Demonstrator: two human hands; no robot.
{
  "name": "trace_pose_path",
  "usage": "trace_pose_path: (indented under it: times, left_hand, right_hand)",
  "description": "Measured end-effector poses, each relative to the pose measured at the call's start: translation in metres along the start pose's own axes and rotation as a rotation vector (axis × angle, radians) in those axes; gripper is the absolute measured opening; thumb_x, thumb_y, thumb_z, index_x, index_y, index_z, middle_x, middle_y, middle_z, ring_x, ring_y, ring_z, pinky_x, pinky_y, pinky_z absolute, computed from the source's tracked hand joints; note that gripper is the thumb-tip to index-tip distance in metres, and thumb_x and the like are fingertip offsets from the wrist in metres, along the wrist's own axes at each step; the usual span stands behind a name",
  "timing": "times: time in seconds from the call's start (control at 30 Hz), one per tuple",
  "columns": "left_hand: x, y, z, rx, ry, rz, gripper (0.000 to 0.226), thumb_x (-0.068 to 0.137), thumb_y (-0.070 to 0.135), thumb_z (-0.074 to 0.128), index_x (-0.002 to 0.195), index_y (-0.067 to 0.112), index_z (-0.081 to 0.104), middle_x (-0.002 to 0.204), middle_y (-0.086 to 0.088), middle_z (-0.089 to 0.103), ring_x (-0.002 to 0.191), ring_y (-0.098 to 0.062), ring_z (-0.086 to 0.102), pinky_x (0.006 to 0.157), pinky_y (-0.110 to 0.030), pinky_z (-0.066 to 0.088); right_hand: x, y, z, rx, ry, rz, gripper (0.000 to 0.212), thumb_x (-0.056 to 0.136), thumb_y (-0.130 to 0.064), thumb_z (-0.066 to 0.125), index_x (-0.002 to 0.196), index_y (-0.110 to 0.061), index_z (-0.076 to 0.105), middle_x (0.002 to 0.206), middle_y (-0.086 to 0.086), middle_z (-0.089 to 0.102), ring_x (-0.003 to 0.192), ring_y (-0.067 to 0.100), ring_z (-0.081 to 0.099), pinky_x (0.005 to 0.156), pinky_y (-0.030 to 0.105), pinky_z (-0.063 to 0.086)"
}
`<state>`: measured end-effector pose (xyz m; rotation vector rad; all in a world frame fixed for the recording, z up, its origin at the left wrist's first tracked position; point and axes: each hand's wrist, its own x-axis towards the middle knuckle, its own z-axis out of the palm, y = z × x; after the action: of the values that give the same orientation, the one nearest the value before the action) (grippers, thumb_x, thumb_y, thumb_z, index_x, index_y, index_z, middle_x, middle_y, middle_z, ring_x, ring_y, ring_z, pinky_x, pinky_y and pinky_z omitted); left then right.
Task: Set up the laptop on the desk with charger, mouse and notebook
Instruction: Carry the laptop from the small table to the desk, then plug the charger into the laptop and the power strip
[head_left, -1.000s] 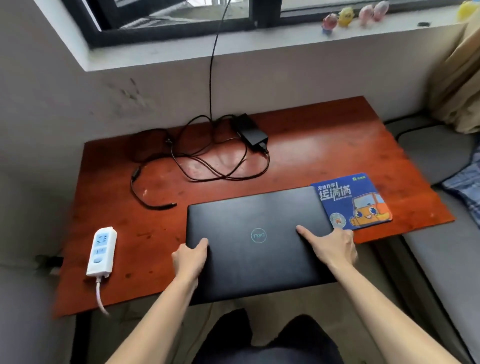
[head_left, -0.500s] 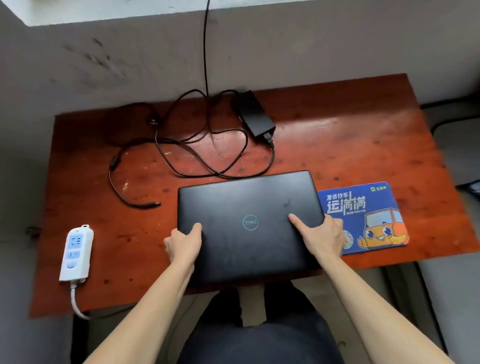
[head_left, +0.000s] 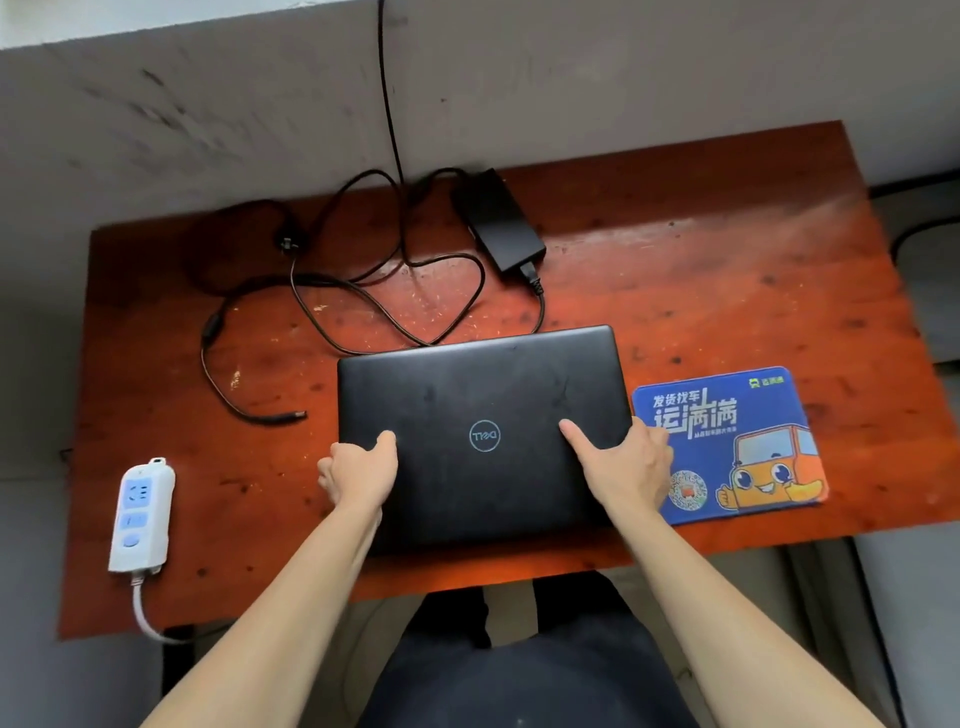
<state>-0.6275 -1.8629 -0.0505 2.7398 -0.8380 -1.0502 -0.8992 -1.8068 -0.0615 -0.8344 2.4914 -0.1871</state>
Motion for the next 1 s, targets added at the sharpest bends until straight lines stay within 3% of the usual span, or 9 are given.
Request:
trace_pose_path:
  times: [0.17,0.37,0.57,0.73,0.83,0.93,1.0]
  left_hand:
    - [-0.005,-0.003,0.005,0.041,0.021,0.028,0.066,0.088,0.041,0.06,0.133,-0.004,0.042,0.14,-0.026,0.042,0.13,-0.042,0.04,0.106,-0.048,0.036]
    - [-0.01,-0.006,0.01,0.059,0.027,0.061,0.079,0.09,0.039,0.059,0.148,-0.003,0.027,0.149,-0.023,0.036,0.137,-0.039,0.033,0.111,-0.048,0.032]
    - [-0.009,-0.013,0.008,0.1,0.039,0.111,0.061,0.09,0.037,0.06,0.136,0.002,0.042,0.141,-0.02,0.038,0.13,-0.035,0.034,0.101,-0.048,0.039]
    - [-0.007,-0.012,0.009,0.17,0.033,0.132,0.068,0.091,0.044,0.056,0.141,0.002,0.036,0.143,-0.02,0.036,0.13,-0.036,0.034,0.103,-0.049,0.038]
    - [-0.009,-0.011,0.003,0.192,-0.009,0.119,0.071,0.092,0.045,0.055,0.145,0.004,0.034,0.146,-0.02,0.035,0.133,-0.036,0.035,0.105,-0.049,0.037]
    - [-0.016,-0.011,-0.013,0.105,-0.043,0.16,0.058,0.094,0.037,0.054,0.143,0.007,0.044,0.144,-0.017,0.046,0.131,-0.035,0.044,0.104,-0.043,0.04]
    - [-0.023,-0.015,-0.028,-0.014,0.041,0.243,0.037,0.097,0.032,0.05,0.125,0.012,0.063,0.128,-0.011,0.063,0.111,-0.028,0.058,0.087,-0.034,0.048]
  right_hand:
    - [-0.001,0.002,0.001,0.002,0.007,-0.012,0.099,0.069,-0.087,0.056,0.132,-0.012,0.052,0.128,0.009,0.052,0.121,0.028,0.048,0.095,0.044,0.047]
    - [0.004,0.002,-0.004,-0.035,0.009,-0.063,0.095,0.073,-0.085,0.055,0.133,-0.012,0.053,0.126,0.01,0.052,0.12,0.028,0.049,0.095,0.042,0.047]
    - [0.001,0.002,-0.002,-0.159,0.037,-0.128,0.097,0.079,-0.083,0.048,0.135,-0.004,0.047,0.129,0.016,0.051,0.119,0.031,0.049,0.094,0.043,0.048]
    - [0.004,0.004,0.004,-0.192,0.042,-0.161,0.094,0.081,-0.083,0.045,0.128,-0.002,0.046,0.125,0.018,0.052,0.115,0.033,0.05,0.092,0.045,0.048]
    - [0.007,0.002,0.0,-0.154,-0.02,-0.133,0.093,0.081,-0.078,0.053,0.132,-0.001,0.044,0.129,0.02,0.049,0.119,0.035,0.047,0.096,0.047,0.046]
    - [0.002,-0.005,-0.008,-0.087,-0.023,-0.308,0.089,0.085,-0.057,0.067,0.149,-0.008,0.03,0.138,0.018,0.04,0.127,0.036,0.04,0.104,0.048,0.04]
    - [0.001,-0.02,-0.012,-0.063,-0.06,-0.472,0.081,0.087,-0.048,0.068,0.15,-0.01,0.033,0.139,0.016,0.04,0.128,0.034,0.04,0.106,0.047,0.038]
